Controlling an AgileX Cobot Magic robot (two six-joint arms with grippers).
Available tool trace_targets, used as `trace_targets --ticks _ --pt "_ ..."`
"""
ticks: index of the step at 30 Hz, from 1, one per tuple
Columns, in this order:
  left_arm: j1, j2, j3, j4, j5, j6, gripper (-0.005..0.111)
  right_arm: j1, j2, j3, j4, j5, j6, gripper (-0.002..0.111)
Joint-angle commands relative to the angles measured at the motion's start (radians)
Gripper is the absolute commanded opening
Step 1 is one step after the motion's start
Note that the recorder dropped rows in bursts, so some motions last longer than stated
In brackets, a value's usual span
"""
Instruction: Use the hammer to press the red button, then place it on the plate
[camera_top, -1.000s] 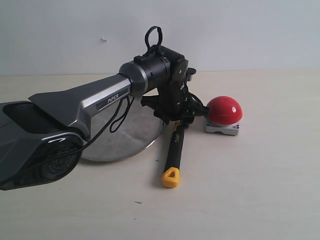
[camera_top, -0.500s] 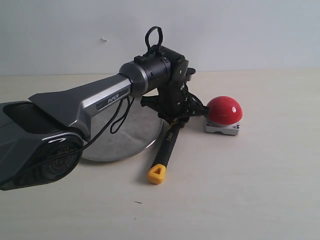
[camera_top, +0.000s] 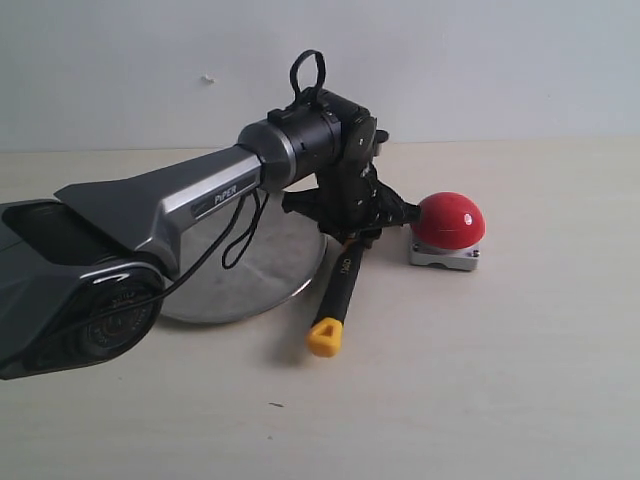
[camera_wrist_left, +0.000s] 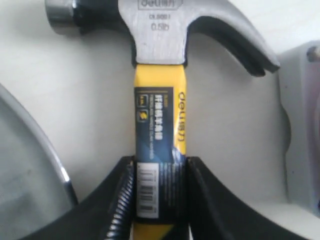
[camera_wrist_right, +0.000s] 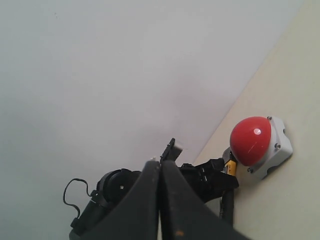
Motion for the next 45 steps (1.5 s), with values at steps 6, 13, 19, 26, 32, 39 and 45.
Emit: trace_targets --ticks 6,13,19,26,32,39,45 --pt "-0.004 -0.060 -0.006 0.019 -0.039 -0.011 0.000 0.001 -0.005 0.005 -0.002 -0.006 -0.003 0.000" --pt "-0.006 -0.060 -0.006 0.001 -0.049 -0.006 0.000 0.001 -0.005 0.005 -0.002 -0.006 -0.003 0.000" --pt "-0.008 -0.022 -0.006 -0.016 -0.004 -0.002 0.000 0.001 -0.005 0.005 -0.002 -0.006 -0.003 0.000" --pt "-0.008 -0.011 -0.006 -0.041 0.012 -0.004 0.000 0.001 -0.005 0.005 -0.002 -0.006 -0.003 0.000" --pt "-0.008 0.007 -0.006 -0.078 0.029 -0.004 0.000 0.001 -0.005 0.005 -0.002 -0.006 -0.003 0.000" --pt "-0.014 0.022 -0.006 -0.097 0.068 -0.010 0.000 0.001 -0.005 0.005 -0.002 -0.006 -0.003 0.000" --pt "-0.014 0.022 -0.006 -0.097 0.114 -0.030 0.000 0.001 -0.005 0.005 -0.002 -0.006 -0.003 0.000"
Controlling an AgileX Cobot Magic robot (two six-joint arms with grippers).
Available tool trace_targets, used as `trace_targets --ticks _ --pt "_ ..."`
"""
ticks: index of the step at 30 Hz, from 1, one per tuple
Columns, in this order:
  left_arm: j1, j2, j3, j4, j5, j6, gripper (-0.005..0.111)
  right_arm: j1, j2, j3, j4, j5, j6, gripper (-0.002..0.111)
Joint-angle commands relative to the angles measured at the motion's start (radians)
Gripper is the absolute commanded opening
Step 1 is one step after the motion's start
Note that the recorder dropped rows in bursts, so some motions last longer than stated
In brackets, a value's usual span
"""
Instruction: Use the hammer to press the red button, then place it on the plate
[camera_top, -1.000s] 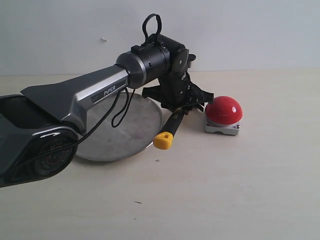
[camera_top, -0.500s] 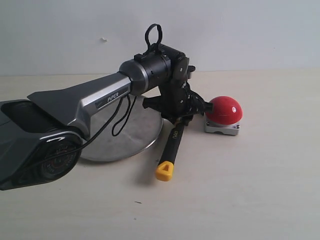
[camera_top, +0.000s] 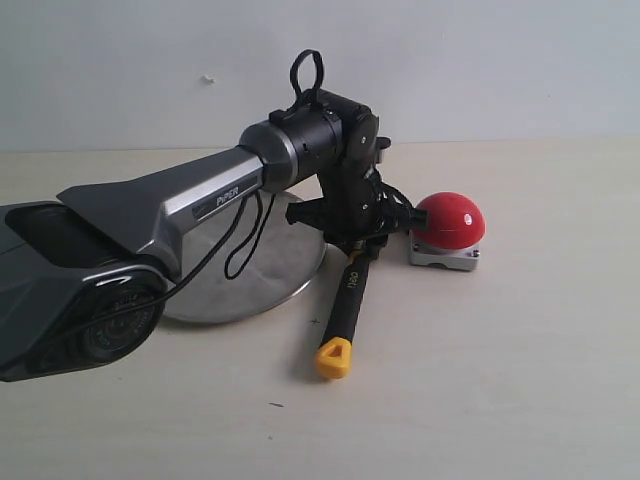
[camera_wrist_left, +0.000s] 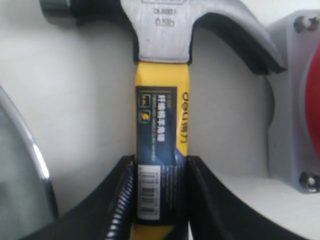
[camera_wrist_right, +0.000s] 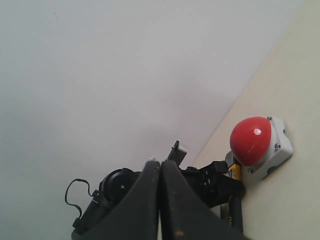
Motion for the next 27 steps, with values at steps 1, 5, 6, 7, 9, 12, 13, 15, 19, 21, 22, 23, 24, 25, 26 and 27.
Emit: trace_targets --ticks 1,5,6,7,9,12,13,15,19,21,22,23,24,25,26,27 --pt "-0.006 0.011 0.000 -0.019 0.062 -0.020 0.000 0.001 -0.005 0.005 -0.002 -0.006 -0.003 0.000" --pt "-0.006 0.011 0.000 -0.026 0.056 -0.021 0.001 0.001 -0.005 0.005 -0.002 -0.006 -0.003 0.000" --pt "-0.006 0.011 0.000 -0.026 0.056 -0.021 0.003 0.001 -0.005 0.005 -0.002 -0.006 -0.003 0.000" --pt "-0.006 0.011 0.000 -0.028 0.056 -0.021 0.007 0.001 -0.005 0.005 -0.002 -0.006 -0.003 0.000" --pt "-0.006 0.009 0.000 -0.028 0.056 -0.019 0.019 0.001 -0.005 0.005 -0.002 -0.006 -0.003 0.000" --pt "-0.006 0.005 0.000 -0.028 0.051 -0.011 0.041 0.001 -0.005 0.005 -0.002 -0.006 -0.003 0.000" --pt "-0.006 0.005 0.000 -0.028 0.044 -0.004 0.047 0.001 -0.005 0.005 -0.002 -0.006 -0.003 0.000" --pt "-0.006 0.002 0.000 -0.028 0.031 0.010 0.052 0.001 -0.005 0.005 -0.002 -0.006 -0.003 0.000" --pt "-0.006 -0.009 0.000 -0.026 0.001 0.034 0.052 0.001 -0.005 0.005 -0.002 -0.006 -0.003 0.000" --pt "-0.006 -0.013 0.000 -0.020 -0.020 0.036 0.052 0.001 -0.005 0.005 -0.002 -0.006 -0.003 0.000" --pt "-0.006 -0.018 0.000 -0.013 -0.038 0.036 0.052 0.001 -0.005 0.005 -0.002 -0.006 -0.003 0.000" --pt "-0.004 -0.018 0.000 -0.013 -0.051 0.038 0.052 0.001 -0.005 0.005 -0.002 -0.006 -0.003 0.000" --pt "0.000 -0.018 0.000 -0.013 -0.061 0.038 0.052 0.001 -0.005 0.005 -0.002 -0.006 -0.003 0.000" --pt "0.002 -0.018 0.000 -0.013 -0.068 0.038 0.052 0.001 -0.005 0.005 -0.002 -0.006 -0.003 0.000" --pt "0.006 -0.018 0.000 -0.011 -0.070 0.038 0.052 0.001 -0.005 0.005 -0.002 -0.006 -0.003 0.000" --pt "0.013 -0.015 0.000 -0.011 -0.072 0.038 0.052 0.001 -0.005 0.005 -0.002 -0.006 -0.003 0.000"
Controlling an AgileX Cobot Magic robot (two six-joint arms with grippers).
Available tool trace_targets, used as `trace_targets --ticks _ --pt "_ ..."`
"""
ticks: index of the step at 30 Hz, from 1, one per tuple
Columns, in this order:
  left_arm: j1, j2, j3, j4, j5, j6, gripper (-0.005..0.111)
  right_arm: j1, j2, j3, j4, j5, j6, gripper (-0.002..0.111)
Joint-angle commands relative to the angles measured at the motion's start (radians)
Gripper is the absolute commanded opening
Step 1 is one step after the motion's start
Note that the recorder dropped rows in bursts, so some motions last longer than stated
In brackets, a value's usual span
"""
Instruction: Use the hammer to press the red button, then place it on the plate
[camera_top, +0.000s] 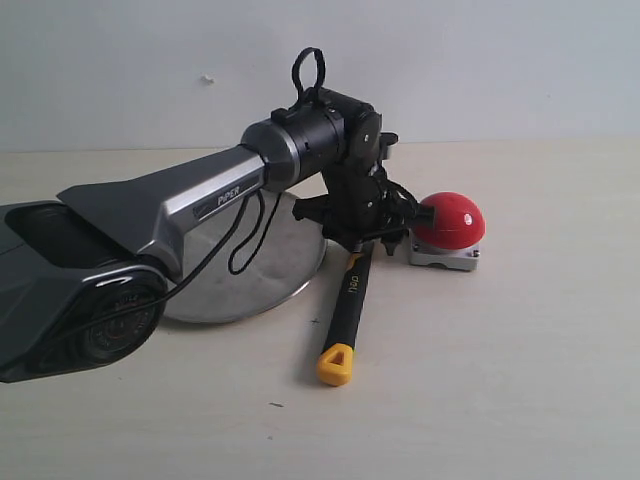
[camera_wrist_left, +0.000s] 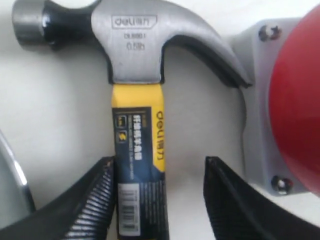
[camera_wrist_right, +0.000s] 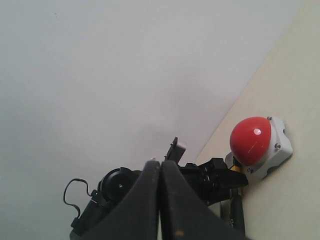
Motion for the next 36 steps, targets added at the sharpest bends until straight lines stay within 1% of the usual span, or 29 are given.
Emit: trace_targets --ticks 1,6,11,17,21,22,24,28,36 --pt "0.020 -0.010 0.005 0.002 -0.037 0.006 0.052 0.001 -0.005 0.005 -0.002 -0.006 -0.003 0.000" --pt "0.035 -0.003 0.005 0.006 -0.054 0.025 0.052 0.001 -0.005 0.005 -0.002 -0.006 -0.003 0.000" --pt "0.035 0.006 0.005 0.004 -0.076 0.040 0.052 0.001 -0.005 0.005 -0.002 -0.006 -0.003 0.000" --pt "0.035 0.032 0.005 -0.002 -0.038 0.054 0.052 0.001 -0.005 0.005 -0.002 -0.008 -0.003 0.000" --pt "0.035 0.038 0.005 -0.002 -0.035 0.054 0.052 0.001 -0.005 0.005 -0.002 -0.006 -0.003 0.000" --pt "0.035 0.038 0.005 -0.002 -0.035 0.054 0.050 0.001 -0.005 0.005 -0.002 -0.006 -0.003 0.000" --pt "0.035 0.036 0.005 -0.004 -0.035 0.054 0.039 0.001 -0.005 0.005 -0.002 -0.006 -0.003 0.000" --pt "0.035 0.035 0.005 -0.029 -0.041 0.054 0.000 0.001 -0.005 0.005 -0.002 -0.006 -0.003 0.000" --pt "0.035 0.017 0.005 -0.031 -0.083 -0.001 0.000 0.001 -0.005 0.005 -0.002 -0.006 -0.003 0.000"
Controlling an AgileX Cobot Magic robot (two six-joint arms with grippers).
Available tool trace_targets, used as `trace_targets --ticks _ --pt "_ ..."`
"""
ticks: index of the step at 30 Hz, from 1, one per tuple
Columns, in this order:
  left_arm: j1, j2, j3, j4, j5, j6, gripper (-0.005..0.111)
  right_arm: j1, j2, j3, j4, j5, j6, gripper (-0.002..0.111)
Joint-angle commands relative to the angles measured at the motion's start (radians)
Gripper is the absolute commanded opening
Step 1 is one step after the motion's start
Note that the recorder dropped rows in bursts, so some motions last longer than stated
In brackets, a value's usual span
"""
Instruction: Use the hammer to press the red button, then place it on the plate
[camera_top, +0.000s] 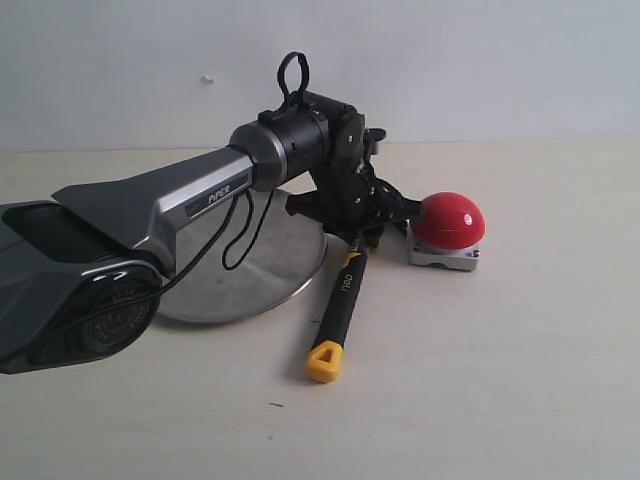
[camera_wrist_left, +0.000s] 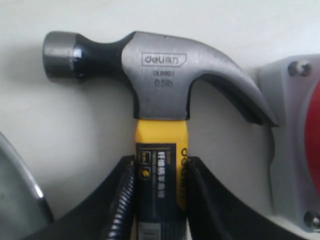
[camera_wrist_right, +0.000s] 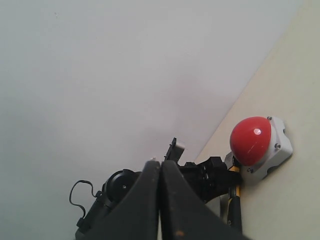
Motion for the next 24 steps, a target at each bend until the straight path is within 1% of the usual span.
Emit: trace_targets --ticks 1,14,17,24 --pt "0.002 -0.009 0.005 -0.018 -0.026 -0.038 0.000 0.001 -0.005 0.005 -0.002 -0.006 -0.003 0.000" --pt "0.002 -0.074 0.005 -0.007 -0.081 -0.044 0.000 0.001 -0.005 0.005 -0.002 -0.006 -0.003 0.000" --pt "0.002 -0.081 0.005 0.015 -0.083 -0.056 0.000 0.001 -0.005 0.005 -0.002 -0.006 -0.003 0.000" --pt "0.002 -0.116 0.005 0.012 -0.087 -0.054 0.000 0.001 -0.005 0.005 -0.002 -0.006 -0.003 0.000"
